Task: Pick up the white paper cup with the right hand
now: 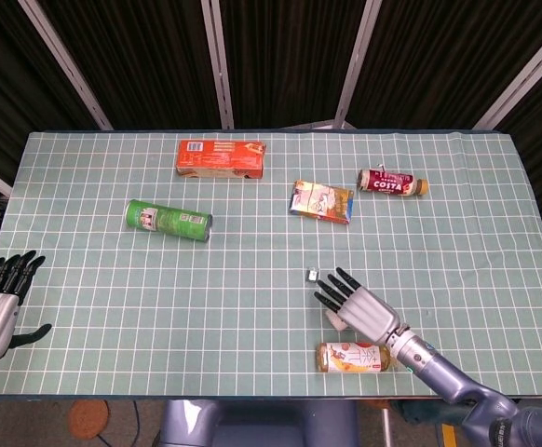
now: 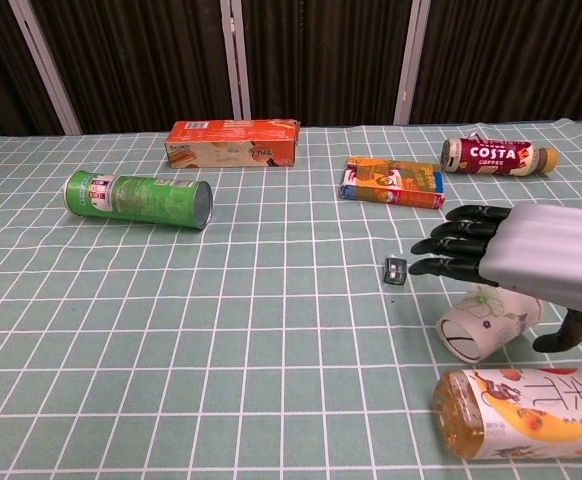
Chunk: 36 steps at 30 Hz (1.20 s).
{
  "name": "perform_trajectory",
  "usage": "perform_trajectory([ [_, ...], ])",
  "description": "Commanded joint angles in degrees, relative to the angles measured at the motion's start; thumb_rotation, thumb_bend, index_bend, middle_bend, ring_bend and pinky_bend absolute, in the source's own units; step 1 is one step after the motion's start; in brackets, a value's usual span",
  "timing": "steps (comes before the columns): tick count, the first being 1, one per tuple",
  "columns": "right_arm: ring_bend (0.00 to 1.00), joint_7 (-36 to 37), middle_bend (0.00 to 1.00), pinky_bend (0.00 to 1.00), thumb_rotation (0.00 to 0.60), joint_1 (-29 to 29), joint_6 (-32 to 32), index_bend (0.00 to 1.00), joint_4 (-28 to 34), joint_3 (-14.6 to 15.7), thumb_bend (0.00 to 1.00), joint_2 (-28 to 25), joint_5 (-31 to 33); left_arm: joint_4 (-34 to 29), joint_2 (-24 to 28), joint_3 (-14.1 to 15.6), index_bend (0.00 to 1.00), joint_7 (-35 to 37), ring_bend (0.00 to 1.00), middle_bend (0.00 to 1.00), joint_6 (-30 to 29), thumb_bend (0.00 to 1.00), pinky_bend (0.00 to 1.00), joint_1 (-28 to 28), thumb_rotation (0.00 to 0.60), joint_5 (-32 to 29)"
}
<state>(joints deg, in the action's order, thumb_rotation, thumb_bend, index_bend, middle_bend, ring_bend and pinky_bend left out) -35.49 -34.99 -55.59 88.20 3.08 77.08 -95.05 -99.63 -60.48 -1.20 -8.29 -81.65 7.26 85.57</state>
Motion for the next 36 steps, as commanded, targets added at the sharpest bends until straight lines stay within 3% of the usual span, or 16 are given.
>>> perform_trajectory([
  [1,0.0,-10.8,0.0,0.0,0.6,1.1,0.9,0.0,4.0,0.3,0.01,0.1,0.9,0.0,0.1,0.0,0.0,0.2,0.0,0.0,-0.1,0.0,0.0,0.0,0.6,0.0],
  [13,0.0,-27.5,0.0,0.0,0.6,1.6,4.6,0.0,5.8,0.0,0.04,2.5,6.7,0.3,0.2,-0.2,0.0,0.4,0.0,0.0,0.3,0.0,0.0,0.2,0.6,-0.6],
  [23,0.0,-31.4,0.08,0.01,0.6,1.6,4.0,0.0,3.3,0.4,0.05,4.4,7.4,0.4,-0.1,-0.3,0.0,0.0,0.0,0.0,0.6,0.0,0.0,0.3,0.6,-0.9],
  [28,0.02,-30.6,0.2,0.18,0.6,1.5,2.9,0.07,1.2,1.2,0.09,5.5,4.8,0.4,-0.2,-0.3,0.0,-0.2,0.0,0.0,0.5,0.0,0.0,0.3,0.6,-1.0],
  [33,0.15,-28.1,0.33,0.32,0.6,0.6,1.2,0.17,-2.6,2.9,0.23,6.5,-1.0,0.3,-0.3,-0.4,0.0,-0.5,0.0,0.0,0.3,0.0,0.0,0.2,0.6,-1.1],
  [36,0.19,-26.0,0.36,0.36,0.6,0.3,-0.3,0.2,-4.9,3.4,0.28,7.1,-3.9,0.3,-0.3,-0.4,0.0,-0.6,0.0,0.0,0.4,0.0,0.0,0.2,0.6,-1.3],
])
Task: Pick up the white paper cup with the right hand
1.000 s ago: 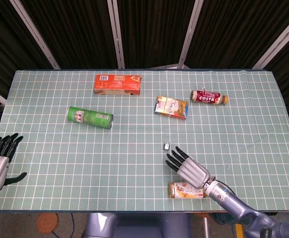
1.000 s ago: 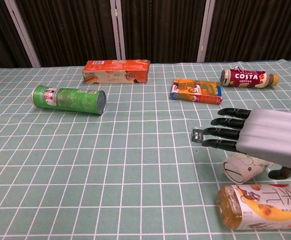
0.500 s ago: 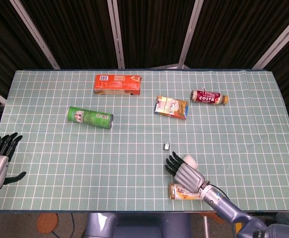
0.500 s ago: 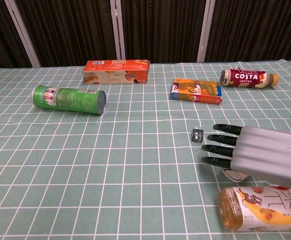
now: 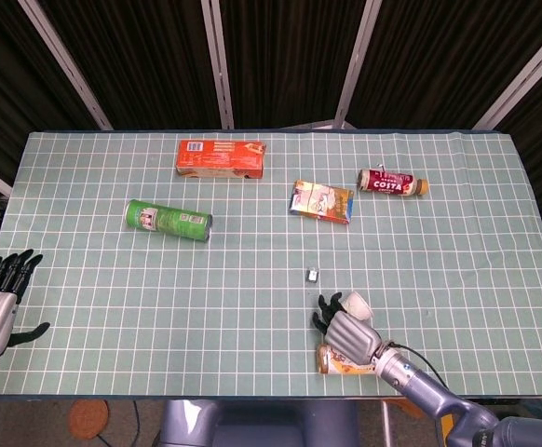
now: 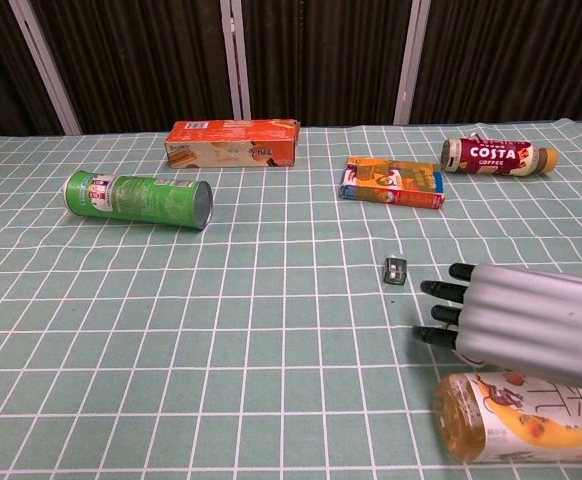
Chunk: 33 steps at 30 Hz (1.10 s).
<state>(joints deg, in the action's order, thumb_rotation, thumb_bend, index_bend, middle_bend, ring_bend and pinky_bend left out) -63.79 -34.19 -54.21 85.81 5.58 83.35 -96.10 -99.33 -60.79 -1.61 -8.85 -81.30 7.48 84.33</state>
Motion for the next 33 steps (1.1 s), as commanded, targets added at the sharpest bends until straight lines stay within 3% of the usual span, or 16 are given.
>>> perform_trajectory([
  [1,0.19,3.2,0.37,0.37,0.6,-0.5,-2.2,0.2,-3.2,0.9,0.29,1.1,-3.4,0.0,0.0,0.0,0.0,0.0,0.0,0.0,0.0,0.0,0.0,0.0,0.6,-0.2],
  [6,0.19,7.9,0.37,0.38,0.6,-0.6,-3.8,0.2,-4.0,-0.1,0.29,1.2,-3.8,0.0,0.0,-0.1,0.0,0.0,0.0,0.0,0.1,0.0,0.0,0.0,0.6,-0.3],
  [13,0.2,24.1,0.37,0.38,0.6,-1.0,-8.2,0.21,-2.7,-4.8,0.29,1.3,-0.9,-0.1,0.1,0.0,0.0,0.2,0.0,0.0,0.2,0.0,0.0,0.1,0.6,-0.2],
  [19,0.19,42.6,0.37,0.38,0.6,-1.6,-7.9,0.21,-2.4,-12.2,0.29,3.5,9.2,-0.2,0.4,-0.1,0.0,0.9,0.0,0.0,0.5,0.0,0.0,0.2,0.6,-0.5],
  [24,0.19,52.5,0.37,0.38,0.6,-2.3,-4.7,0.21,-3.6,-18.0,0.29,7.1,19.5,-0.1,0.6,-0.2,0.0,1.6,0.0,0.0,1.1,0.0,0.0,0.4,0.6,-0.9],
  [33,0.19,59.7,0.37,0.32,0.6,-4.6,-0.9,0.21,-7.0,-24.7,0.29,13.8,31.9,0.4,0.6,-0.7,0.0,2.0,0.0,0.0,2.2,0.0,0.0,0.9,0.6,-2.4],
])
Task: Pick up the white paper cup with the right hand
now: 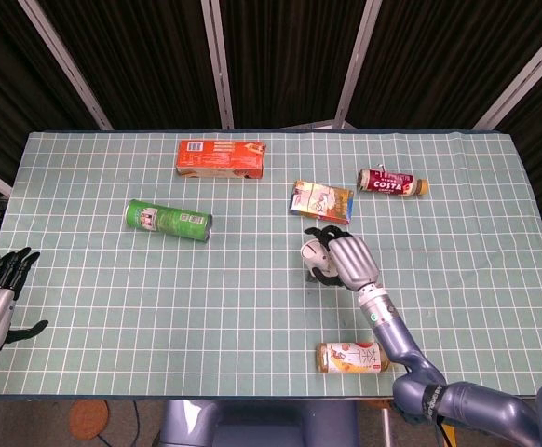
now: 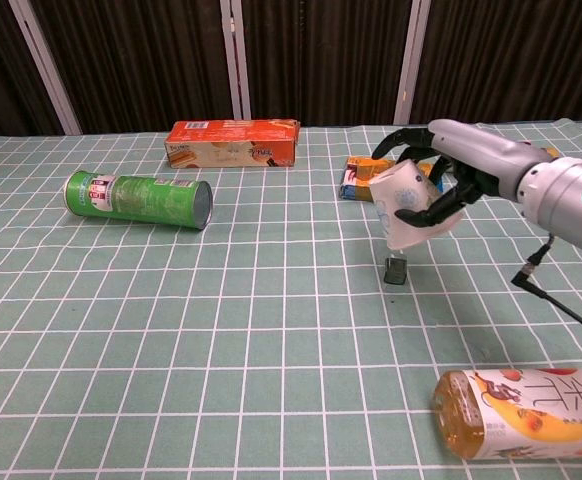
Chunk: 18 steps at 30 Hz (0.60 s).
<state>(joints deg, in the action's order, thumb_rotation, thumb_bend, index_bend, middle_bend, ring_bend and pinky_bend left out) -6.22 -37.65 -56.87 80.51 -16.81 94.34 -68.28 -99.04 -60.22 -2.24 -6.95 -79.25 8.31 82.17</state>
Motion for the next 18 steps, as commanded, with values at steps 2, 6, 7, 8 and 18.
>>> perform_trajectory([
  [2,0.19,2.7,0.37,0.31,0.6,-1.3,2.3,0.21,-2.4,-2.9,0.29,3.8,6.0,0.2,0.0,-0.2,0.0,0.1,0.0,0.0,0.3,0.0,0.0,0.2,0.6,-0.5],
  [6,0.19,3.0,0.37,0.3,0.6,-1.8,3.0,0.21,-4.0,-2.9,0.29,5.3,8.0,0.3,-0.1,-0.3,0.0,0.1,0.0,0.0,0.6,0.0,0.0,0.3,0.6,-0.8],
  [7,0.19,3.1,0.37,0.3,0.6,-1.8,3.0,0.21,-4.2,-2.8,0.29,5.4,8.2,0.3,-0.1,-0.3,0.0,0.1,0.0,0.0,0.7,0.0,0.0,0.3,0.6,-0.9],
  [8,0.19,3.3,0.37,0.3,0.6,-1.8,3.0,0.21,-4.3,-2.8,0.29,5.6,8.3,0.3,-0.1,-0.2,0.0,0.1,0.0,0.0,0.7,0.0,0.0,0.4,0.6,-0.9],
  [18,0.17,5.6,0.36,0.27,0.6,-1.1,3.5,0.21,-4.4,-1.5,0.29,5.5,8.2,-0.1,0.2,0.0,0.0,0.3,0.0,0.0,0.5,0.0,0.0,0.3,0.6,-0.4],
])
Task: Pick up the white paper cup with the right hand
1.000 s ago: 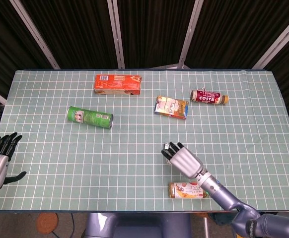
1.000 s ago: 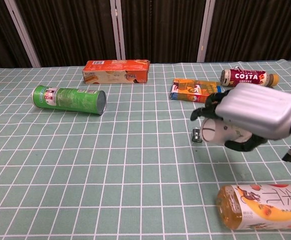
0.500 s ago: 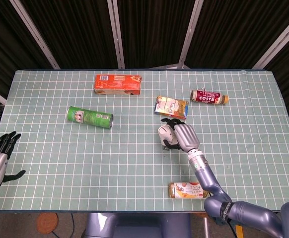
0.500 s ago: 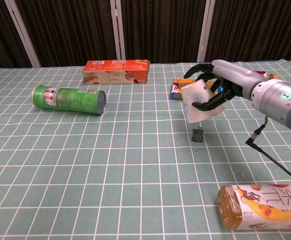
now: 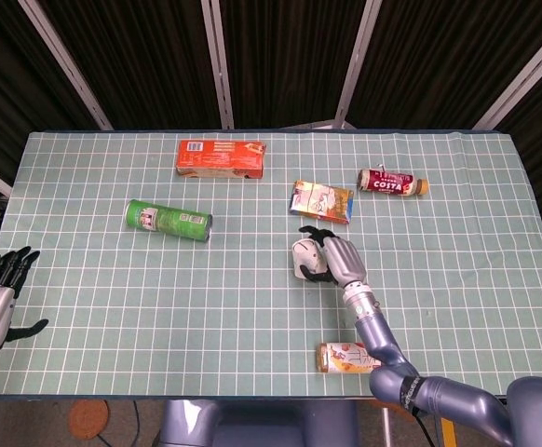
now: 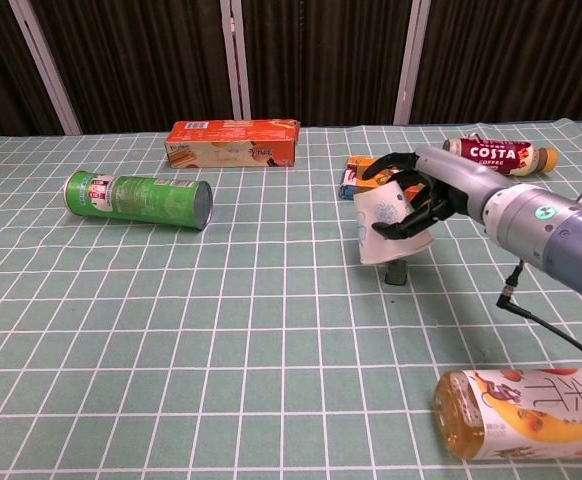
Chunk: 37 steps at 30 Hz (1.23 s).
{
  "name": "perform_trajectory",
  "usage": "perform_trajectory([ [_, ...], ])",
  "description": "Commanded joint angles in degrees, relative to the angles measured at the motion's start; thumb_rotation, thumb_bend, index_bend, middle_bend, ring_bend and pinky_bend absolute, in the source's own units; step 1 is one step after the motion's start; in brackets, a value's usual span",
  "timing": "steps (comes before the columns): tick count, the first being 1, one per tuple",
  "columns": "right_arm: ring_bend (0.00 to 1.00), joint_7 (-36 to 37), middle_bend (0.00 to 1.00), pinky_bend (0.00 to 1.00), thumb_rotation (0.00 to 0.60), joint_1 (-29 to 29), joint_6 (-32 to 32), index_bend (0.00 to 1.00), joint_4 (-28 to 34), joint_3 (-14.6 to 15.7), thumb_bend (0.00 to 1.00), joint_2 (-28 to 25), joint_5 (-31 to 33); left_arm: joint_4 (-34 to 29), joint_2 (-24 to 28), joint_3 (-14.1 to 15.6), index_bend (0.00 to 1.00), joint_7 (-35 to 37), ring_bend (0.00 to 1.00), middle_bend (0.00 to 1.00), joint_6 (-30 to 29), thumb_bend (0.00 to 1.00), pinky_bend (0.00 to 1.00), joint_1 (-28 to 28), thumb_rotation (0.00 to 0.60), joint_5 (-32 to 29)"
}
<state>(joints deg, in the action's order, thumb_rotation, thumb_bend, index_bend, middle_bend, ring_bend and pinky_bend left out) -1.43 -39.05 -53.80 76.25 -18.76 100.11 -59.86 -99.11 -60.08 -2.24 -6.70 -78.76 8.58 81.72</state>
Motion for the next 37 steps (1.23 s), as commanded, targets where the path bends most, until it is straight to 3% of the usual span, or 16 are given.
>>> perform_trajectory([
  [1,0.16,1.1,0.35,0.27,0.6,0.4,0.4,0.21,-0.1,0.7,0.29,-0.3,-0.4,-0.1,0.1,0.1,0.0,0.1,0.0,0.0,0.0,0.0,0.0,0.0,0.6,0.1],
  [4,0.12,1.7,0.3,0.24,0.6,0.6,0.6,0.2,-0.3,1.4,0.29,-0.5,-0.9,-0.1,0.1,0.1,0.0,0.2,0.0,0.0,0.0,0.0,0.0,0.0,0.6,0.3],
  [10,0.01,3.2,0.16,0.14,0.6,1.3,0.7,0.09,0.0,3.0,0.27,-1.1,-3.0,-0.1,0.2,0.2,0.0,0.4,0.0,0.0,0.1,0.0,0.0,0.1,0.6,0.4],
  [15,0.0,4.3,0.02,0.02,0.6,2.2,1.0,0.0,2.0,4.5,0.25,-3.3,-4.7,-0.2,0.1,0.3,0.0,0.2,0.0,0.0,0.1,0.0,0.0,0.1,0.6,0.5],
  [19,0.0,6.1,0.0,0.0,0.6,3.6,-1.1,0.0,5.1,5.1,0.24,-5.9,-7.5,-0.3,0.2,0.5,0.0,0.2,0.0,0.0,0.0,0.0,0.0,0.0,0.6,0.8],
  [23,0.0,7.9,0.0,0.0,0.6,5.9,-4.8,0.0,9.9,6.2,0.21,-11.8,-12.9,-0.2,0.1,0.5,0.0,0.1,0.0,0.0,-0.3,0.0,0.0,0.0,0.6,1.0],
  [29,0.0,7.6,0.0,0.0,0.6,10.4,-11.7,0.0,14.3,9.3,0.01,-21.7,-20.2,0.5,-0.7,0.2,0.0,-0.9,0.0,0.0,-2.3,0.0,0.0,-0.5,0.6,2.0],
  [37,0.0,4.8,0.0,0.0,0.6,19.2,-22.3,0.0,18.0,14.2,0.0,-32.6,-25.2,1.7,-1.3,0.6,0.0,0.6,0.0,0.0,-4.9,0.0,0.0,-1.3,0.6,4.7],
])
